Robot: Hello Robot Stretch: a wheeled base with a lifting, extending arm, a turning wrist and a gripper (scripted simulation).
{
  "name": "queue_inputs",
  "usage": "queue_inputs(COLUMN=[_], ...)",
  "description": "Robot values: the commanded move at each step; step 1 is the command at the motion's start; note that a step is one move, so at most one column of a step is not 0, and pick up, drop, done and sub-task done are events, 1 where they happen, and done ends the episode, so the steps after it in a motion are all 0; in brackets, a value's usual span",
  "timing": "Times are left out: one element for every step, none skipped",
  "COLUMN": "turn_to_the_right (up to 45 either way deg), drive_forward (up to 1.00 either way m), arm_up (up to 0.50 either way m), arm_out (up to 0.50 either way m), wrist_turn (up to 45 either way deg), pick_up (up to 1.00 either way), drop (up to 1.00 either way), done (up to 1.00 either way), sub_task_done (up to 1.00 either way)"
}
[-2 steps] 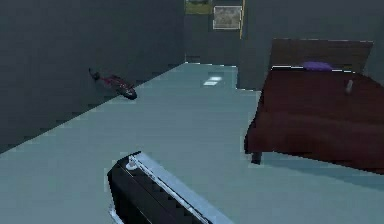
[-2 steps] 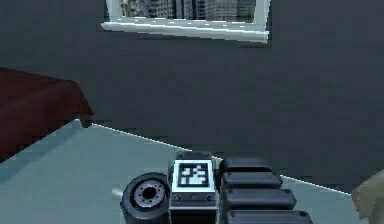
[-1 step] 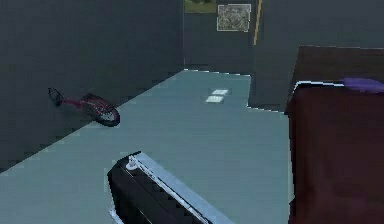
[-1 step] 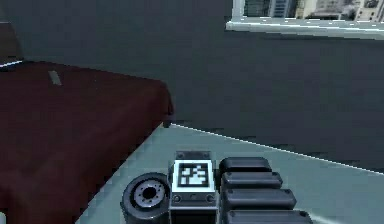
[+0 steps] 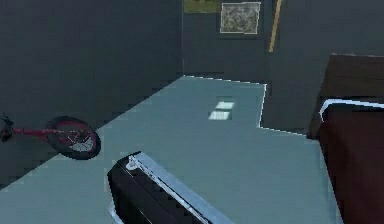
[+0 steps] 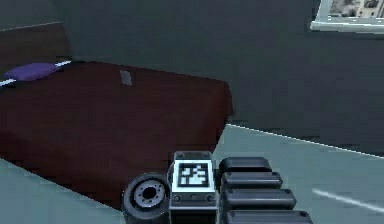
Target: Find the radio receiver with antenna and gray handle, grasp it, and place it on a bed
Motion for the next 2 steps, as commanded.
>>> queue_inputs(turn_to_the_right=[6.0, 0.0], drive_forward=[0.0, 0.15], arm_up=[0.0, 0.0], arm_out=[0.0, 0.0], wrist_turn=[0.0, 0.0], pick_up=[0.0, 0.0], drop=[0.0, 0.0], done=[0.0, 0.0], sub_task_done=[0.0, 0.0])
